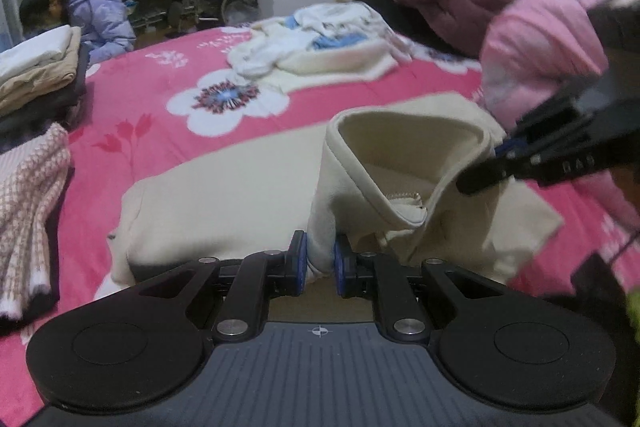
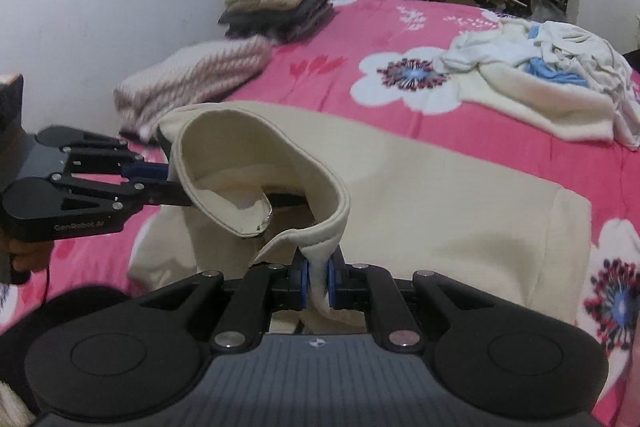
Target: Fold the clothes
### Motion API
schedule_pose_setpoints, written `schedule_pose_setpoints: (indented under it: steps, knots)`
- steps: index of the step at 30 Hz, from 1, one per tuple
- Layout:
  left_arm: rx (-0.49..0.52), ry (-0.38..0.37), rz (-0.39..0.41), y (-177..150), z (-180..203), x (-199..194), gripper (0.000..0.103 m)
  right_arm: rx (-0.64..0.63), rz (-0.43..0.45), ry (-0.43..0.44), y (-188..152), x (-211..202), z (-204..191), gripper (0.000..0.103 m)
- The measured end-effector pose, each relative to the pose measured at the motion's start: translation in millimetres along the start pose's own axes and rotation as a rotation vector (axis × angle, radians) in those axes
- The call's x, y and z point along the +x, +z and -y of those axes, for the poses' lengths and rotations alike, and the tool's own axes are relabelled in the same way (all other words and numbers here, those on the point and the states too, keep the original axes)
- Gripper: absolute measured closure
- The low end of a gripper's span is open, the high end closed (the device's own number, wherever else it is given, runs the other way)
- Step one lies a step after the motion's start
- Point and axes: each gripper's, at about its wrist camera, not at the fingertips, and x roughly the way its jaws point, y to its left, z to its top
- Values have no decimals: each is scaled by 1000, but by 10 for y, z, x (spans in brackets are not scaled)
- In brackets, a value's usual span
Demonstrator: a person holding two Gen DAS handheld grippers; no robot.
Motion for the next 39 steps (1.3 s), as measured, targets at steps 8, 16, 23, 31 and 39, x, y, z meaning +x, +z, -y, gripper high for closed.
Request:
schedule_pose_setpoints:
  steps: [8, 16, 23, 31, 39]
  knots:
    - [66, 28, -87, -282, 166, 79, 91, -86, -31, -54, -361, 43, -105, 93]
    - [113, -23, -249, -495, 160, 0, 83, -160, -116, -96, -744, 142, -143, 67]
    - [-16, -34, -191, -397, -64, -324, 80, -77, -93, -65, -863, -447, -1, 65]
    - [18, -42, -302, -109, 273, 517, 78, 133, -74, 3, -410, -11, 230, 72]
    - [201, 14, -364, -302, 541, 678, 74, 147, -274, -3, -513, 638, 351, 73]
